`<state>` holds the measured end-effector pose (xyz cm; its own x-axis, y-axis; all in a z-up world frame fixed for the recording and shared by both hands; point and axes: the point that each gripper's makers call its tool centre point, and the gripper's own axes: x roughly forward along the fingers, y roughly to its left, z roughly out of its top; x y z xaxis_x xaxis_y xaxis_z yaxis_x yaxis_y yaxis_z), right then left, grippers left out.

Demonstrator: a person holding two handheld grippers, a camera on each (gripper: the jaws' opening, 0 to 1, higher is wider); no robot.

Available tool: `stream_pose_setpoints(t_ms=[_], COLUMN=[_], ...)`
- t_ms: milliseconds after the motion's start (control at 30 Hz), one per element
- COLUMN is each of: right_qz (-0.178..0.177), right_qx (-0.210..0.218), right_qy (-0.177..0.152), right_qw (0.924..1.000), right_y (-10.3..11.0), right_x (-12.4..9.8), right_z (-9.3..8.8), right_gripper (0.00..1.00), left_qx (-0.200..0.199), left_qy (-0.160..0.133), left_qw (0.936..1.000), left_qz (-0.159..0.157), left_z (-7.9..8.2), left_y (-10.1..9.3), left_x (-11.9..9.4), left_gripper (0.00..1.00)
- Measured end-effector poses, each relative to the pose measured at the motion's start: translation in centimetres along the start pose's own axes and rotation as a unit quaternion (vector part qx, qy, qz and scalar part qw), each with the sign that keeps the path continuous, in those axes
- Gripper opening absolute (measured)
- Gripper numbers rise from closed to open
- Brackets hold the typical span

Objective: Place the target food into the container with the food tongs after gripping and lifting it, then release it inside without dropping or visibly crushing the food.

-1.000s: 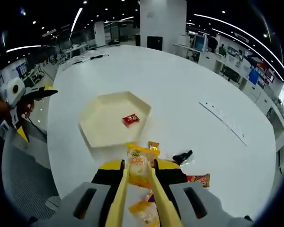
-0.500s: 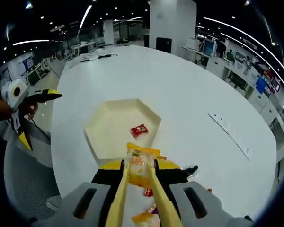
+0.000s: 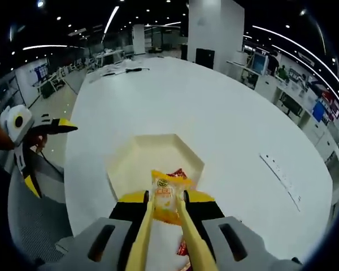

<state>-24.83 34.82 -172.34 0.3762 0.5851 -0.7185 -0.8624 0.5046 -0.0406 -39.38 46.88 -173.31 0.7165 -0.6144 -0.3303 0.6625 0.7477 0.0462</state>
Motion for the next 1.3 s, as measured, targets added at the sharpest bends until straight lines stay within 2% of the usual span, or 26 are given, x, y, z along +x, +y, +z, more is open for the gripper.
stream_pose_setpoints(t_ms=[467, 733, 967, 1300], right_qz=[0.021, 0.03, 0.033, 0.042], right_qx=[-0.009, -0.024, -0.035, -0.033], right_qy=[-0.013, -0.009, -0.008, -0.015], right_qw=[0.9997, 0.9992, 0.9988, 0.9985], right_y=[0.6, 1.4, 1.7, 1.5], right_x=[2.0, 3.1, 3.8, 4.0], right_z=[4.2, 6.4, 7.4, 7.7], right_gripper=[0.23, 0.23, 0.24, 0.27], left_qx=[0.007, 0.009, 0.009, 0.01], left_qy=[0.004, 0.008, 0.01, 0.012], left_qw=[1.0, 0.9999, 0.9999, 0.9999], left_qz=[-0.003, 0.0, 0.0, -0.001], left_z=[-0.1, -0.2, -0.3, -0.4], left_y=[-0.2, -0.2, -0.2, -0.1], left_x=[0.1, 0.1, 0.1, 0.1], left_gripper=[0.99, 0.99, 0.99, 0.99])
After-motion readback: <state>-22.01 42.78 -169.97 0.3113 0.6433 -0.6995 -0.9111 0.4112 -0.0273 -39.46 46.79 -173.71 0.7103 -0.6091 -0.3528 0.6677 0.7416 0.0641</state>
